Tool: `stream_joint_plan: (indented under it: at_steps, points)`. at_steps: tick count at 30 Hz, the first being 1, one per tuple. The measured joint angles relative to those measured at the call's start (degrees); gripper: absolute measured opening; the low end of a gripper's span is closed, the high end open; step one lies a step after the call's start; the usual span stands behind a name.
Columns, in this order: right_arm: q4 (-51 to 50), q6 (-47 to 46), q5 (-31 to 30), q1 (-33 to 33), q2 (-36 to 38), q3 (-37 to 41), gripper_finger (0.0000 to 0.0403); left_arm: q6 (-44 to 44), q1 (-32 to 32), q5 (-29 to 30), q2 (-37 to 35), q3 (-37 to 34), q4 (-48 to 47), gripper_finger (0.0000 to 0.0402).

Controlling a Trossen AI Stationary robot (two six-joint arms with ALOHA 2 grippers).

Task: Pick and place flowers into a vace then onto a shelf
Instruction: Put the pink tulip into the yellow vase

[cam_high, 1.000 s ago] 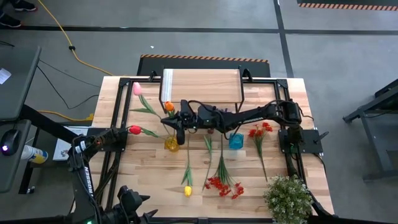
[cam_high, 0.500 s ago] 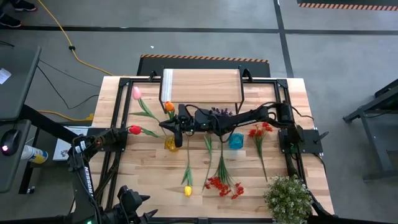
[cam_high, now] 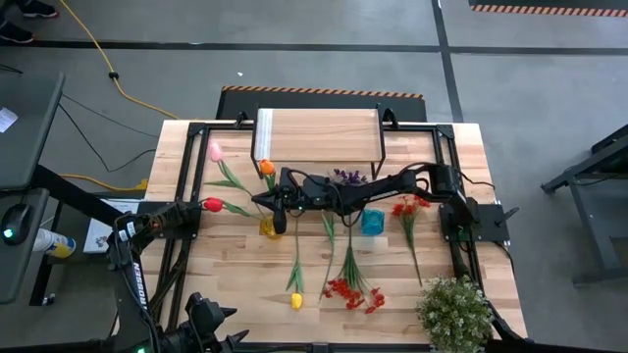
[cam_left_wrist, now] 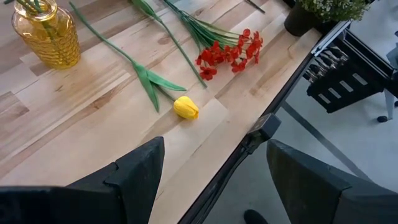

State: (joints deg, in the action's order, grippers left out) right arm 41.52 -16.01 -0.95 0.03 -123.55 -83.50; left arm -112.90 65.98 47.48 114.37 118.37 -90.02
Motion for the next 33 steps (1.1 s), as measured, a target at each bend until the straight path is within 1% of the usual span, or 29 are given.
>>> stream_joint_plan:
  at_steps: [13, 18, 25, 33]
  points:
    - [0.27, 5.05, -0.26, -0.09, -0.02, 0.0, 0.0, 0.01, 0.0, -0.02, 0.0, 0.0, 0.0, 0.0317]
    - [-0.66, 7.53, -1.97, -0.09, -0.02, 0.0, 0.0, -0.07, 0.0, -0.02, 0.0, 0.0, 0.0, 0.0317]
    - [-0.62, 10.34, -2.58, -0.15, -0.02, 0.0, 0.0, -0.09, 0.0, -0.04, -0.02, 0.0, 0.0, 0.0317]
    - [-0.62, 10.68, -2.58, 0.02, -0.02, 0.0, 0.0, -0.09, 0.0, -0.04, -0.04, 0.0, 0.0, 0.0317]
